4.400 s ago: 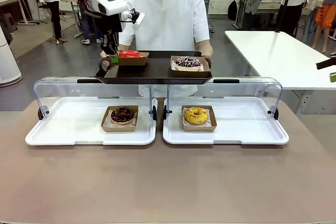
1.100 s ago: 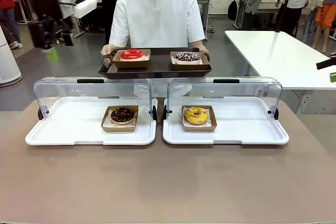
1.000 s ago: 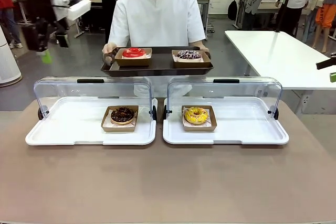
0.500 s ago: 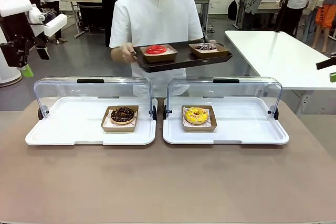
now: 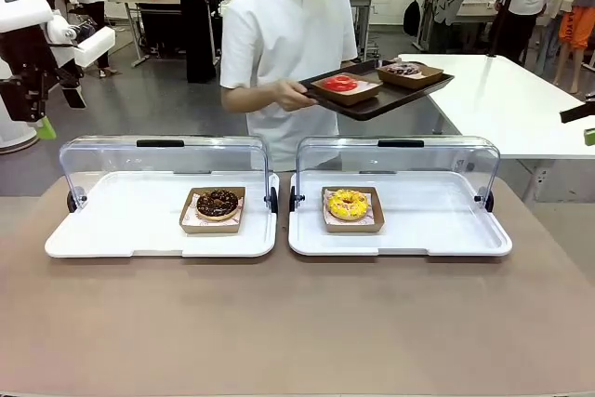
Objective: Provide the desired donut to the person.
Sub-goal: Place the picked Paper togo box onto the Handle tray extended by the person.
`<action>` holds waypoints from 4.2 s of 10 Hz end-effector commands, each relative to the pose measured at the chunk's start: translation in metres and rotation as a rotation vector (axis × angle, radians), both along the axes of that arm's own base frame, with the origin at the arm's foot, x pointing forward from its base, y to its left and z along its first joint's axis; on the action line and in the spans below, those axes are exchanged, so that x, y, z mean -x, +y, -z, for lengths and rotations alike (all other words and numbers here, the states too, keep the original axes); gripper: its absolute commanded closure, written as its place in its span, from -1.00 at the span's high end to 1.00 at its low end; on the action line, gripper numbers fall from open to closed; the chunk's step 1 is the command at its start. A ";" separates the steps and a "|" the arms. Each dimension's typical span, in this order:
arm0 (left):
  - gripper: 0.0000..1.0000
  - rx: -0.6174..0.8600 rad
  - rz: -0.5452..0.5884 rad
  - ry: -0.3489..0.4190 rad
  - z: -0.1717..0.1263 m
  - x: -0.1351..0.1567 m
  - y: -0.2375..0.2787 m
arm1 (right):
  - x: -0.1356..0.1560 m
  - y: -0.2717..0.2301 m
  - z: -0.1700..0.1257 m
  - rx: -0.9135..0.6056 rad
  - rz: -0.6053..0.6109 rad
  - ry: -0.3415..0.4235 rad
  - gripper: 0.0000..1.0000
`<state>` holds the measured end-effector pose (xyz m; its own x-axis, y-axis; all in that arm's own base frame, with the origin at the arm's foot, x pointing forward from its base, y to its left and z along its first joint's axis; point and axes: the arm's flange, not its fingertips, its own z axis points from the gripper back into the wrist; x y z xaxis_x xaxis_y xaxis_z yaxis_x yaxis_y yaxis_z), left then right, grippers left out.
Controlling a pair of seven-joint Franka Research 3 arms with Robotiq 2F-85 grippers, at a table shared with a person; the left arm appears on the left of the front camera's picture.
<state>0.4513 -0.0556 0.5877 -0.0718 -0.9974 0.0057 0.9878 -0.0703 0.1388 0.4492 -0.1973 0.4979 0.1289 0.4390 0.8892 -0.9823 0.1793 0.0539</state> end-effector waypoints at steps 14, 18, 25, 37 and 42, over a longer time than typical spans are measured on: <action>1.00 0.993 -0.093 -0.172 0.047 0.074 0.208 | -0.001 0.000 0.001 0.002 0.006 -0.002 1.00; 1.00 1.107 -0.144 -0.055 0.112 0.086 0.224 | -0.001 0.000 0.001 0.002 0.006 -0.002 1.00; 1.00 1.168 -0.104 -0.054 0.122 0.087 0.228 | -0.001 0.000 0.001 0.002 0.006 -0.002 1.00; 1.00 1.147 -0.138 -0.029 0.120 0.089 0.224 | -0.001 0.000 0.001 0.002 0.006 -0.002 1.00; 1.00 1.147 -0.138 -0.029 0.120 0.089 0.224 | -0.001 0.000 0.001 0.002 0.006 -0.002 1.00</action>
